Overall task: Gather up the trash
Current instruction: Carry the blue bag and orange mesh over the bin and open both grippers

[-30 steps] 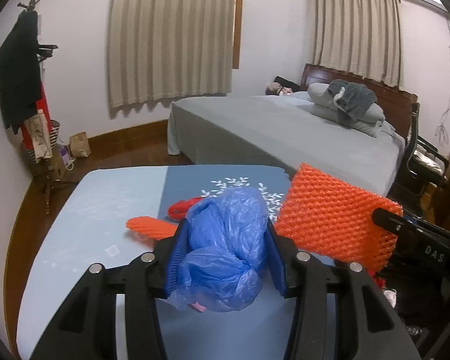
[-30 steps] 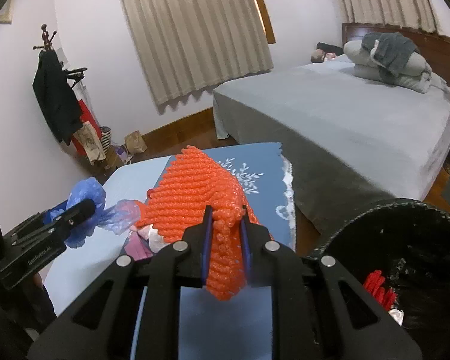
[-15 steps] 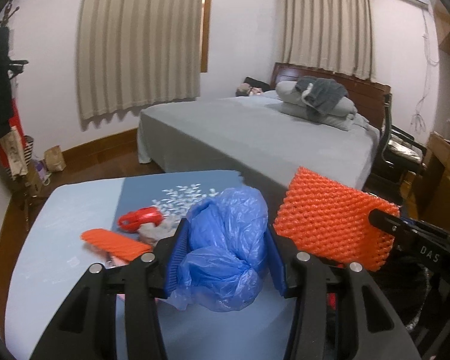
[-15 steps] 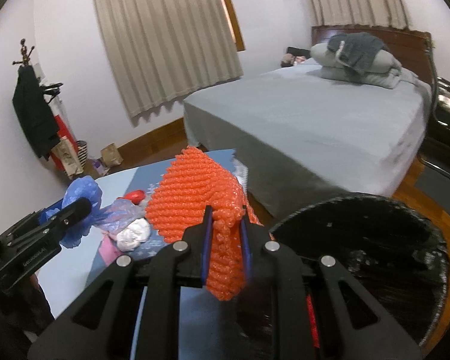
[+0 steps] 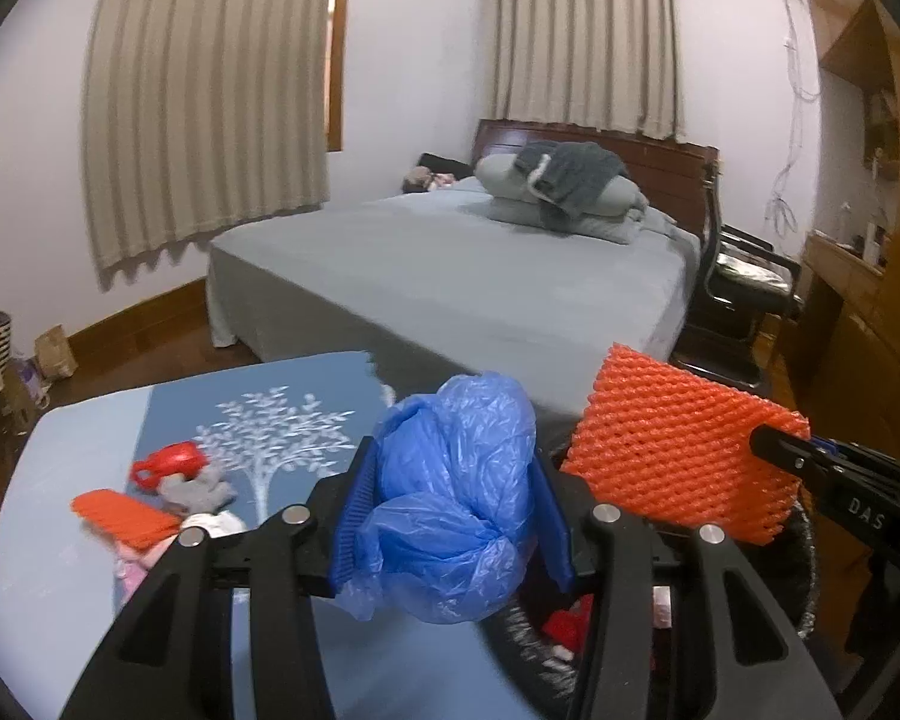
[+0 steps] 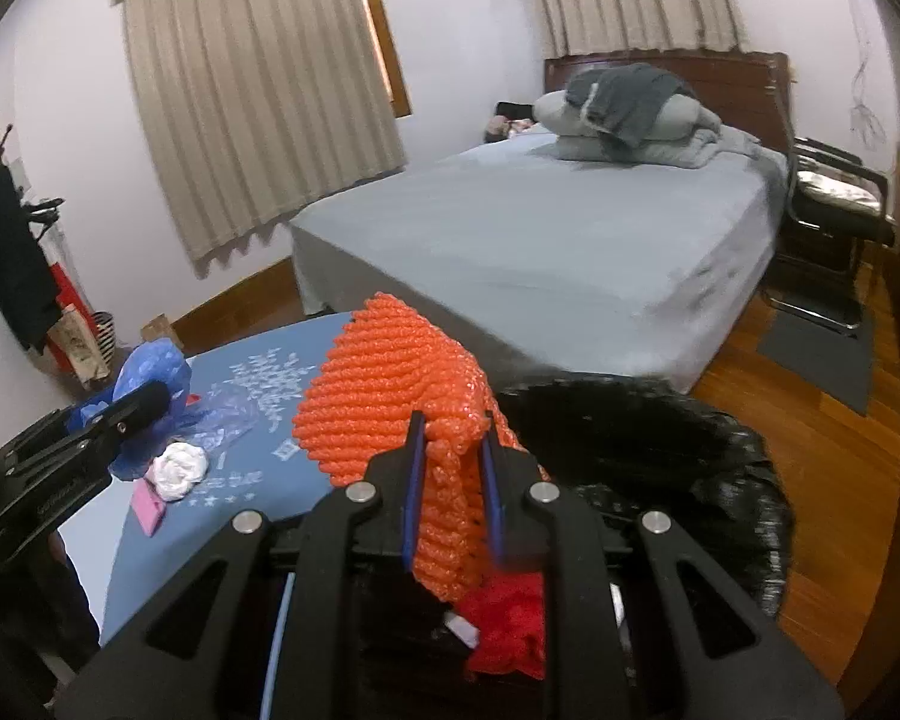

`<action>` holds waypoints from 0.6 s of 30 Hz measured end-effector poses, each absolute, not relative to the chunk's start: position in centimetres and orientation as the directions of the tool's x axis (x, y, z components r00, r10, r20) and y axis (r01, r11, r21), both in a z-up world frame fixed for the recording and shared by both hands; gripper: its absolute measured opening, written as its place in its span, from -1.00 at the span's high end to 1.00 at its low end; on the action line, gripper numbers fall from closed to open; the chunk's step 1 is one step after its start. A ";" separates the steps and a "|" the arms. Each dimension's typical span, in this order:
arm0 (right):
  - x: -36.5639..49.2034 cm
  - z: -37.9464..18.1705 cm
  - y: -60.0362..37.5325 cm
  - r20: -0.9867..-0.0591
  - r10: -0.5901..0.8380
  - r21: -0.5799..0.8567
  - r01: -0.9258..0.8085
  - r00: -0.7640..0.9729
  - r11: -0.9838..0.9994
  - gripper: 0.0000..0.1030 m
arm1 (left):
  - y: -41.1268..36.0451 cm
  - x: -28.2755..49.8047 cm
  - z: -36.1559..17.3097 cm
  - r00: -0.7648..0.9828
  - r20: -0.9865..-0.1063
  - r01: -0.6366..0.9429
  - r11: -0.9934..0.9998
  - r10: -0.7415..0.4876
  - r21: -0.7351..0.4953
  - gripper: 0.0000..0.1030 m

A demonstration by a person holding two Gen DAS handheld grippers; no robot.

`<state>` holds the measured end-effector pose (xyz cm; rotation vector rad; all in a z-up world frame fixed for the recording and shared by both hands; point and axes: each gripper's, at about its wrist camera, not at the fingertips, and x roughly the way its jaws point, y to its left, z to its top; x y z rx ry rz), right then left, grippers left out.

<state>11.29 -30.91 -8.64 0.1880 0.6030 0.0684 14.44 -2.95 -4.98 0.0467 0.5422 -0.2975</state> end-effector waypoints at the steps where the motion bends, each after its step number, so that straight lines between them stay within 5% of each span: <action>1: 11.1 -8.8 -31.4 -0.558 0.110 0.194 0.000 0.822 0.981 0.68 | -3.3 14.3 -5.1 0.813 -0.515 0.299 0.954 -0.272 -0.033 0.06; 15: 9.4 -11.0 -37.8 -0.589 -0.011 0.173 0.139 0.808 0.975 0.68 | -12.0 15.4 -6.6 0.739 -0.542 0.442 0.895 -0.401 -0.060 0.06; 18: 9.5 -11.6 -38.8 -0.603 -0.030 0.167 0.162 0.797 0.973 0.59 | -13.4 15.8 -6.9 0.707 -0.558 0.483 0.873 -0.435 -0.069 -0.18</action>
